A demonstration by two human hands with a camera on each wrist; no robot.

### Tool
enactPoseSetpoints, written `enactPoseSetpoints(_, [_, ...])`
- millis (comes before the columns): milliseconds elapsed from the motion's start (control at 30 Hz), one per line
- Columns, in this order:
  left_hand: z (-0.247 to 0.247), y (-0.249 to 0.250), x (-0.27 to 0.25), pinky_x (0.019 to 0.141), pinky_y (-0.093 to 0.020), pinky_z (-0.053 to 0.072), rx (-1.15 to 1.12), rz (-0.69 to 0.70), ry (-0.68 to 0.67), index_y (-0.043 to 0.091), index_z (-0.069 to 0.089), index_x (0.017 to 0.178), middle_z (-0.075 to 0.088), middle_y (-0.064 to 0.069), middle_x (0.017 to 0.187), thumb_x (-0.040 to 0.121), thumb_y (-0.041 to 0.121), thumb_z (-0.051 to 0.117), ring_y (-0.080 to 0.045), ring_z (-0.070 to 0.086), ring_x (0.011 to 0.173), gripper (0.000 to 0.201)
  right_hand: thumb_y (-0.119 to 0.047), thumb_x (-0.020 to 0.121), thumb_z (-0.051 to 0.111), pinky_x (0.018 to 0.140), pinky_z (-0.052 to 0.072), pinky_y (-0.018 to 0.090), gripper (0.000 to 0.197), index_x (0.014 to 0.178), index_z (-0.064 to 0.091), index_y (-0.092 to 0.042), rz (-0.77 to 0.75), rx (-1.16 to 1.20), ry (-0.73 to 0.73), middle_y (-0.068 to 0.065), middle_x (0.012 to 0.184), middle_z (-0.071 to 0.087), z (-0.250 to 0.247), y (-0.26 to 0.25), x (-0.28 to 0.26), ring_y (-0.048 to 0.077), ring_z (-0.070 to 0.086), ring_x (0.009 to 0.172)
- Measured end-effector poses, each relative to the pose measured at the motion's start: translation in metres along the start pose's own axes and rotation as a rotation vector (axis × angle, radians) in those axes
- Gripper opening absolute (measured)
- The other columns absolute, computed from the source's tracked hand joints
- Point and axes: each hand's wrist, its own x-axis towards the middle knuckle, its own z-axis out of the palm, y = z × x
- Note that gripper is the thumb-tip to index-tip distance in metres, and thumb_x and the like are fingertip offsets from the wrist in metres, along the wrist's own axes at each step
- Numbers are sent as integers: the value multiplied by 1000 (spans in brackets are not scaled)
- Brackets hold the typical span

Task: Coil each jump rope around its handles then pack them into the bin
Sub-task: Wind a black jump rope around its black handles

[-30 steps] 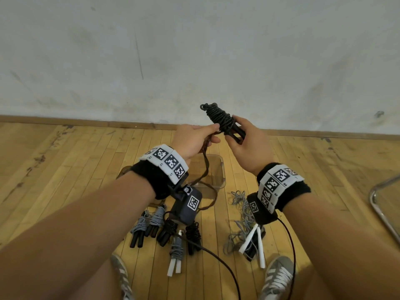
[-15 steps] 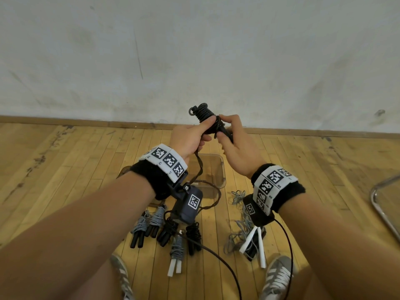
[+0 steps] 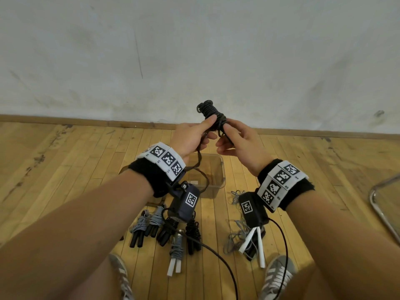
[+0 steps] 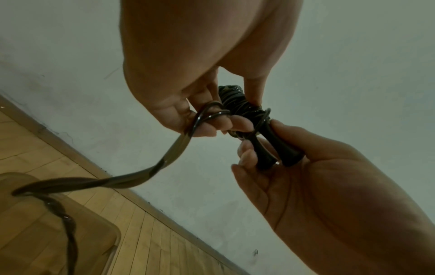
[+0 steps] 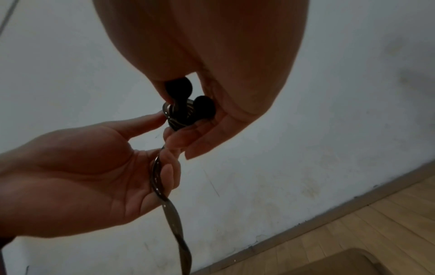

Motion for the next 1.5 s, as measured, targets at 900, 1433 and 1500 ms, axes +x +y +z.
enactPoseSetpoints(900, [2, 0, -1, 57, -27, 50, 16, 38, 72, 2, 73, 85, 61, -4, 63, 82, 55, 78, -14, 52, 49, 54, -23, 89, 74, 68, 58, 29, 51, 128, 44, -36, -293, -542, 159, -6, 88, 66, -2, 2, -2, 13, 68, 71])
enactPoseSetpoints(1433, [-1, 2, -5, 74, -29, 59, 88, 62, 41, 13, 73, 99, 77, -4, 76, 91, 56, 69, -14, 71, 64, 44, -22, 106, 51, 76, 61, 29, 43, 148, 47, -14, -91, -39, 49, 12, 94, 73, -4, -2, -1, 17, 70, 77])
enactPoseSetpoints(1500, [-3, 2, -3, 80, -31, 60, 163, 79, 39, 12, 74, 96, 78, -4, 76, 90, 59, 67, -16, 74, 70, 48, -23, 105, 53, 77, 60, 26, 50, 152, 41, -14, -100, -96, 54, 14, 99, 75, -6, -2, 0, 20, 72, 84])
